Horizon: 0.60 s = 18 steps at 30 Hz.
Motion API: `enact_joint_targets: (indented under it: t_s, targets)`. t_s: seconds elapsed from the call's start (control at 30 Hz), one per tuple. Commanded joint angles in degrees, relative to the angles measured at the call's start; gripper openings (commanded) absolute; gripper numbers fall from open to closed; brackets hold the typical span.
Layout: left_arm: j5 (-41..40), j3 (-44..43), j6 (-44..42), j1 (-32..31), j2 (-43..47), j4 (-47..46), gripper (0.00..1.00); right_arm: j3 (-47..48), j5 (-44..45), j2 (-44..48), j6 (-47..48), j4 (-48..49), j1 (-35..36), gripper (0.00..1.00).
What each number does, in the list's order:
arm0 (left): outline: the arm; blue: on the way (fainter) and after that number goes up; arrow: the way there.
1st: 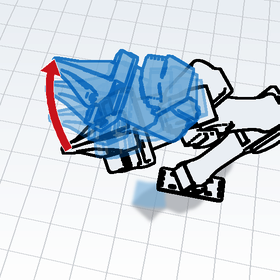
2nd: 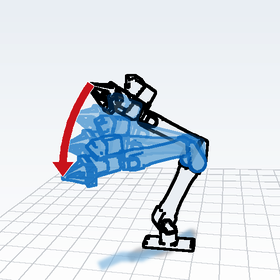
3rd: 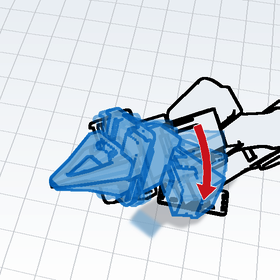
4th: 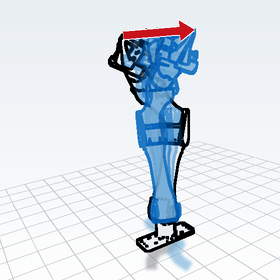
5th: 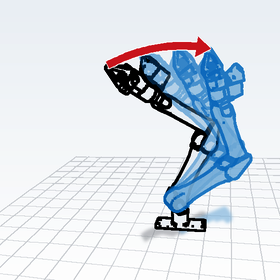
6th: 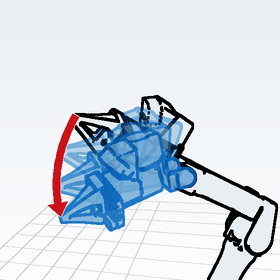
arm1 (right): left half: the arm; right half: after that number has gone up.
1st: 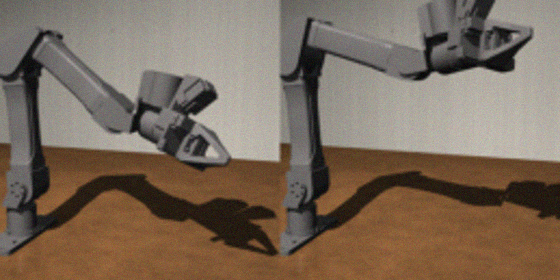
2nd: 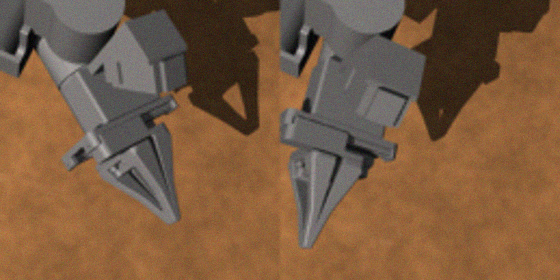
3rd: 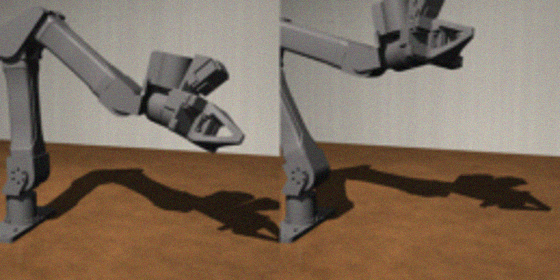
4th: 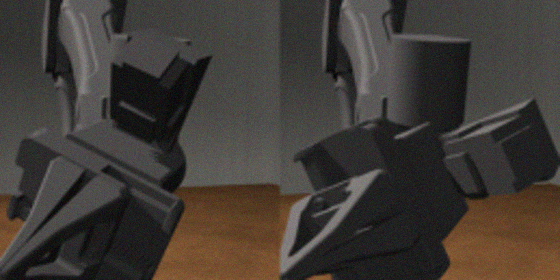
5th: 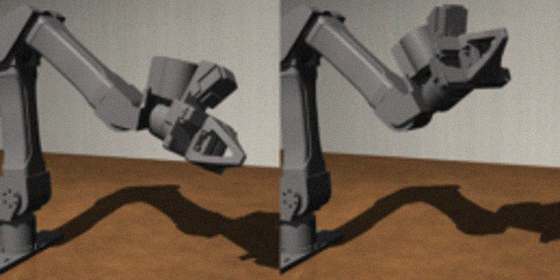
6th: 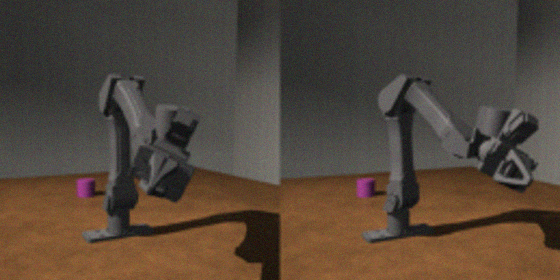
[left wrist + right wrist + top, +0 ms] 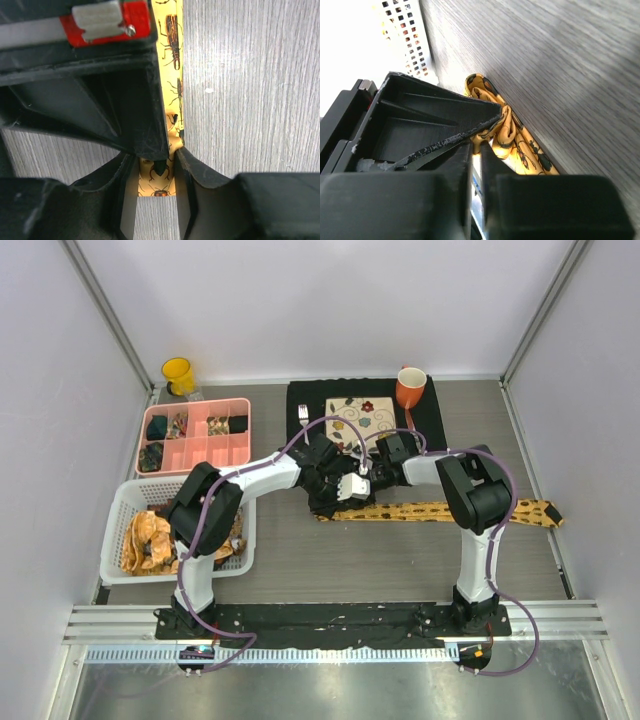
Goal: Roll the ties
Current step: Roll the tie at the center of the board.
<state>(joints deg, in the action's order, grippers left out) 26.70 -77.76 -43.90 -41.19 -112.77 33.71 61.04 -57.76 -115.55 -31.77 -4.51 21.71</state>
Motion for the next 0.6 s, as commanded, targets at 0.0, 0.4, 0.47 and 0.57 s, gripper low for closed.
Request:
enact_joint_targets:
  t_s: [0.0, 0.4, 0.47, 0.57]
  targets:
    - [-0.42, 0.76, 0.57, -0.3, -0.87, 2.14, 0.39, 0.84, -1.31, -0.82, 0.83, 0.48, 0.79, 0.02]
    - [0.2, 1.03, -3.3, -0.12, 3.17, 2.67, 0.75, 3.03, 0.63, -1.7, 5.66, -5.94, 0.7, 0.01]
    - [0.2, 0.94, -3.47, -0.12, 3.17, 2.94, 0.77, 3.04, 0.72, -1.61, 6.02, -6.38, 0.7, 0.01]
    - [0.28, 1.03, -3.3, -0.12, 3.61, 2.5, 0.8, 3.21, 0.8, -1.17, 6.54, -6.74, 0.7, 0.01]
